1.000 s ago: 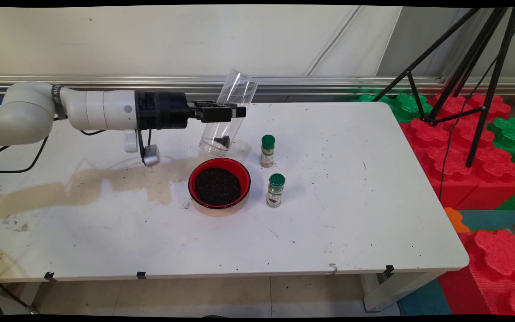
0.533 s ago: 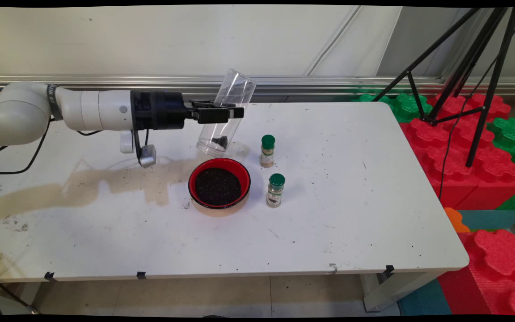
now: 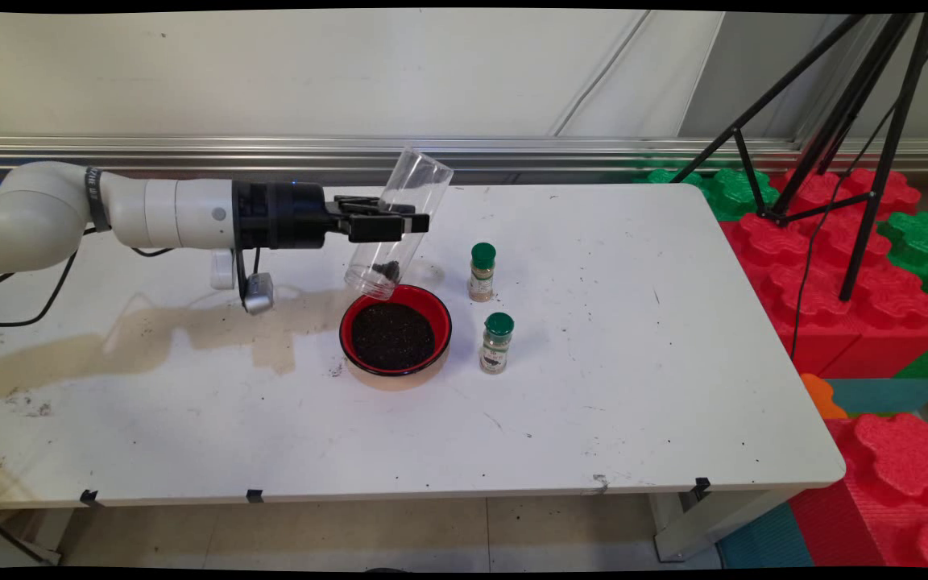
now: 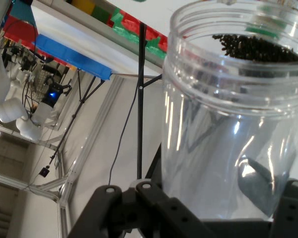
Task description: Pour the black seasoning powder in the red bowl
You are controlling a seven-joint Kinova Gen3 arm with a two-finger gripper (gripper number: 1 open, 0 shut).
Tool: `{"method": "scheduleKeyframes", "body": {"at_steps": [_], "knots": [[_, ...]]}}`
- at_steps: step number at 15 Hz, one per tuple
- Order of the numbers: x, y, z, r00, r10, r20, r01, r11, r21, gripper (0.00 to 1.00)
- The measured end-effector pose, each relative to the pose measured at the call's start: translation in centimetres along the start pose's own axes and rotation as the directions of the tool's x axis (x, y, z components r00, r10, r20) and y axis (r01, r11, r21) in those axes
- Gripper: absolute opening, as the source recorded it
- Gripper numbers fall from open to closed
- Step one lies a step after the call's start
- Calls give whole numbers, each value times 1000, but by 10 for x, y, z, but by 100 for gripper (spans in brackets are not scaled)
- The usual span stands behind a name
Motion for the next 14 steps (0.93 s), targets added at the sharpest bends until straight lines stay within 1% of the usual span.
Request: {"method": "scheduleKeyframes", "body": {"at_steps": [5,9,12,14], "knots": [[-2,0,2,1000,-5,3,5,1000,0,0],[-13,-3,4,1000,-16,22,16,1000,4,0],[-24,-6,4,998,-42,39,42,999,0,0],[-32,-7,4,996,-76,50,76,997,-7,0]]}}
